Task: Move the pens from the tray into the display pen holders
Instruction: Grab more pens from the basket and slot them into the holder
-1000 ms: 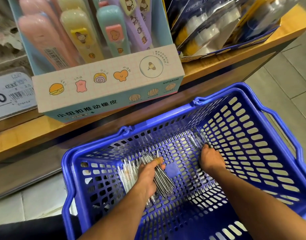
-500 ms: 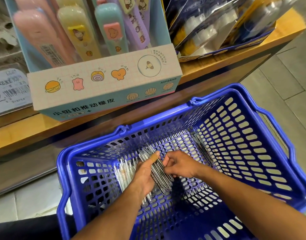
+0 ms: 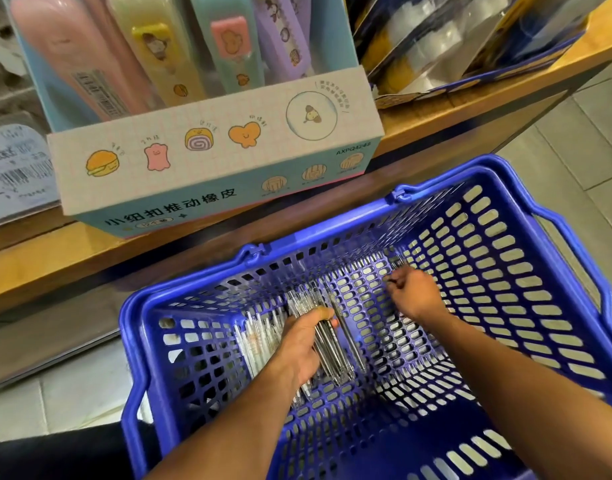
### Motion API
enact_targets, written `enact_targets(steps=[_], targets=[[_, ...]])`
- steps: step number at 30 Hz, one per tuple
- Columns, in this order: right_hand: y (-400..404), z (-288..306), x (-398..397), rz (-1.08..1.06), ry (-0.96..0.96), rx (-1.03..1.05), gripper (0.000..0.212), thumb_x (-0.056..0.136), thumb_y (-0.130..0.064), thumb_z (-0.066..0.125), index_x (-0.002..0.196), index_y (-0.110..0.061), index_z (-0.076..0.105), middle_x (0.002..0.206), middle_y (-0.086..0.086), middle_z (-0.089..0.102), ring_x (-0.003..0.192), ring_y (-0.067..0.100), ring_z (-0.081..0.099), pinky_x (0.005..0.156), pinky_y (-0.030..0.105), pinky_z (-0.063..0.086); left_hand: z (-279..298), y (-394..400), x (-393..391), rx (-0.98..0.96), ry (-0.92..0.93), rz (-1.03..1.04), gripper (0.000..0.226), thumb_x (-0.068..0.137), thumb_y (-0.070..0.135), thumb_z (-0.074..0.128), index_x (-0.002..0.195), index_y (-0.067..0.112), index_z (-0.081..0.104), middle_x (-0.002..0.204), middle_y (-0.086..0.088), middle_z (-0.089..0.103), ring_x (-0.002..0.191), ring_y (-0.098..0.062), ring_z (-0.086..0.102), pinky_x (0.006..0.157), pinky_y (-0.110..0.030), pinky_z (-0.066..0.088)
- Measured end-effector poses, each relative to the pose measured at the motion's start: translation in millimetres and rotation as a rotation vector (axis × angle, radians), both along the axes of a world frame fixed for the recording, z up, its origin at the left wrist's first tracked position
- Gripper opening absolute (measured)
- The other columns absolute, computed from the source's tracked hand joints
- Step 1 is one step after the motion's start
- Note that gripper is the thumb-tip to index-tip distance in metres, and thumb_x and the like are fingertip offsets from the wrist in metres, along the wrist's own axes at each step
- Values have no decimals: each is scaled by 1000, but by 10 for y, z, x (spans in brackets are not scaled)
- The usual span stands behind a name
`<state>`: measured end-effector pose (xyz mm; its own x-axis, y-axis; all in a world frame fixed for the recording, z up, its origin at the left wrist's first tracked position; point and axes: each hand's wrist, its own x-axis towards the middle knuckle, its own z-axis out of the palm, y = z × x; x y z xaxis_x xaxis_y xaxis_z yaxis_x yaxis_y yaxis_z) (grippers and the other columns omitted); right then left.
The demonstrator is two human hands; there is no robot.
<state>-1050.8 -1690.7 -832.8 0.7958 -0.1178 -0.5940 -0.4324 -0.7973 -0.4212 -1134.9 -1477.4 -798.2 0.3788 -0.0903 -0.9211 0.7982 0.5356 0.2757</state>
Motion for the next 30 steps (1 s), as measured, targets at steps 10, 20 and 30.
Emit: enact_targets(steps=[10, 20, 30], targets=[[-10, -97, -28, 107, -95, -450, 29, 88, -1, 61, 113, -5, 47, 90, 10, 60, 81, 27, 62, 77, 38, 58, -32, 23, -8, -143, -1, 23, 9, 87, 3, 62, 86, -4, 67, 76, -17, 73, 60, -23, 69, 58, -31, 59], [11, -57, -47, 244, 27, -525, 18, 94, -8, 56, 111, -8, 52, 81, 5, 58, 76, 21, 62, 72, 34, 57, -50, 28, 3, -312, -93, 2, 20, 67, 2, 76, 86, 3, 81, 116, -17, 72, 76, -20, 72, 66, -31, 59], [368, 454, 23, 62, 181, 303, 10, 95, -20, 59, 99, -10, 58, 81, 1, 62, 61, 6, 57, 47, 12, 44, -17, 6, 32, -205, -96, -204, 14, 80, 2, 68, 81, 8, 81, 87, -12, 74, 74, -22, 70, 76, -39, 54]])
